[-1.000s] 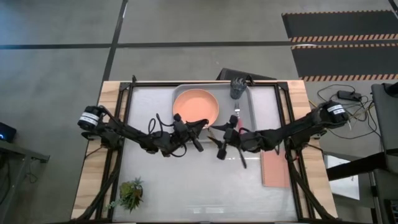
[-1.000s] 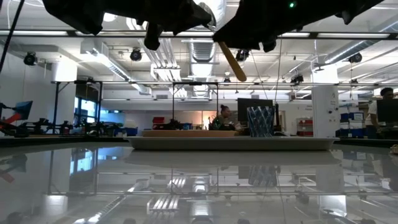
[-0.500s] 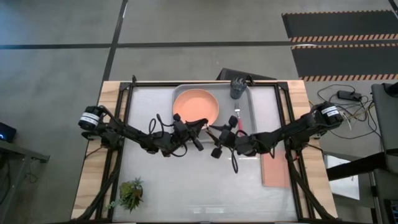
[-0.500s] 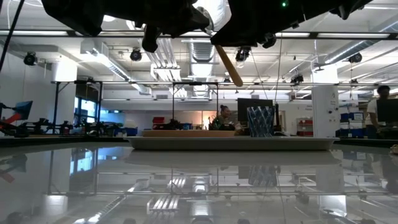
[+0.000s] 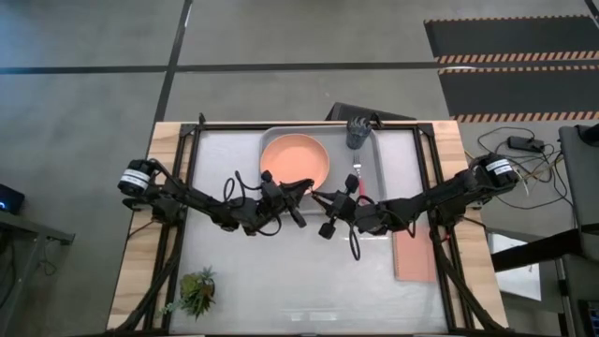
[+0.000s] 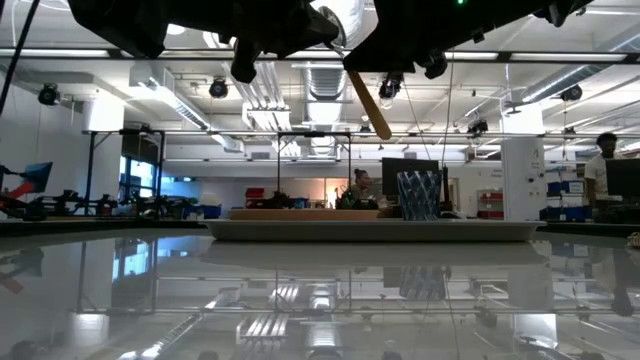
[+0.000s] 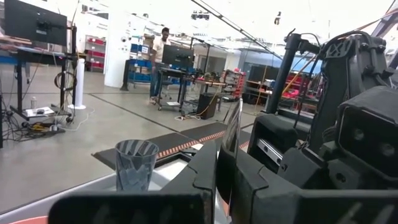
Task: Pick and place plate/cup/fork/spoon on tray
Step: Put the yellow spoon on the gray serving tray in between the orange plate and pink fork
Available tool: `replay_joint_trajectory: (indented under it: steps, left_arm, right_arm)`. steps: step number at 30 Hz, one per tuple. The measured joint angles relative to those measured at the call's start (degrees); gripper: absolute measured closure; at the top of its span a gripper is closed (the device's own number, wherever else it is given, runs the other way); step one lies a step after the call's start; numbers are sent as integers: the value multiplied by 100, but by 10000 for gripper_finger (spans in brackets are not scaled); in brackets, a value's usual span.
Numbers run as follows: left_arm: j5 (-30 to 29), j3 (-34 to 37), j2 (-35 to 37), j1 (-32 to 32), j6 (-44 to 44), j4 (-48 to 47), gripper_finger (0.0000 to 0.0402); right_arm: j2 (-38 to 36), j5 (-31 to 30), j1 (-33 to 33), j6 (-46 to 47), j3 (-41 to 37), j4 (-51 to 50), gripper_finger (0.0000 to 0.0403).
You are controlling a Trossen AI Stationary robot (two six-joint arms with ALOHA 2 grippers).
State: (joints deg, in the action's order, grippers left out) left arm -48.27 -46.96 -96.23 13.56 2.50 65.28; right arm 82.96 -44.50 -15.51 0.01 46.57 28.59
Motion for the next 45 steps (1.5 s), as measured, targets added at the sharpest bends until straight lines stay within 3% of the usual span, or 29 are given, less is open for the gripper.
replay_joint_trajectory:
  steps: [6,14,19,24,33,45]
  left_arm:
    - [20,9,0,-2,327,20,401]
    - [1,14,-4,-4,948,20,402]
    - [-2,11,-4,0,1132,0,402]
    - [-85,26,-4,0,1206,-14,402]
    - [-184,39,-4,0,1150,-111,402]
    - [-105,53,8,-7,534,-171,384]
  right_arm:
    - [-79,13,0,90,0,-105,371]
    - [-40,-50,15,75,0,-121,266]
    - [-40,-71,17,86,-2,-122,236]
    - [-37,-62,17,85,-2,-122,261]
    - [-35,-16,24,140,-11,-160,369]
    - [-322,431,148,1076,-11,-813,370]
